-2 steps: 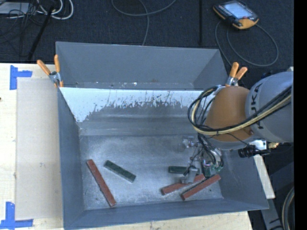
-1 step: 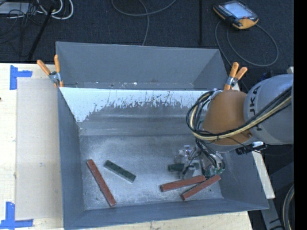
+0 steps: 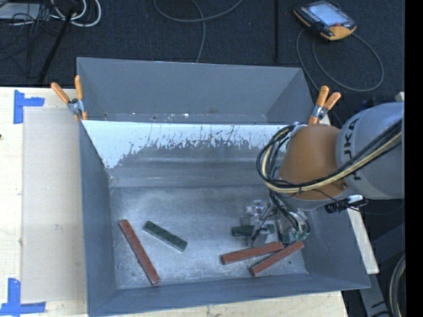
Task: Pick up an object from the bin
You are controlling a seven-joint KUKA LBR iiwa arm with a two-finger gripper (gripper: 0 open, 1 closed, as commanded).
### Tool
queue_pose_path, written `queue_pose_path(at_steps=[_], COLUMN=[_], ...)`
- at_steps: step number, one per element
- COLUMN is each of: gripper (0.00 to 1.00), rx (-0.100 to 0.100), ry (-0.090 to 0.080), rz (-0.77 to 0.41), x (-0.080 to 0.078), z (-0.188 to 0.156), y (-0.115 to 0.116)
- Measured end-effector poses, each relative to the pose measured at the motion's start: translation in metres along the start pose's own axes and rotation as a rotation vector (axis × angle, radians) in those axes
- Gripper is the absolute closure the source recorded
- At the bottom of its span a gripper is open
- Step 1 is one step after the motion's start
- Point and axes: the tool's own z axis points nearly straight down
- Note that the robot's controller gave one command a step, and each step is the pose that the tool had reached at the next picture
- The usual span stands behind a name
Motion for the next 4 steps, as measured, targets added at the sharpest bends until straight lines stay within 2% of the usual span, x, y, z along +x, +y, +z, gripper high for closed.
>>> queue_pose_path(at_steps=[2,3,4], gripper=[1.0,1.0,1.0], rx=[0.0,-0.001,-0.001], ry=[0.003,0.012,0.012], rz=[-0.001,-0.001,-0.001], x=[0.001,0.003,0.003], z=[-0.003,-0.016,-0.039], y=[0.0,0.0,0.001])
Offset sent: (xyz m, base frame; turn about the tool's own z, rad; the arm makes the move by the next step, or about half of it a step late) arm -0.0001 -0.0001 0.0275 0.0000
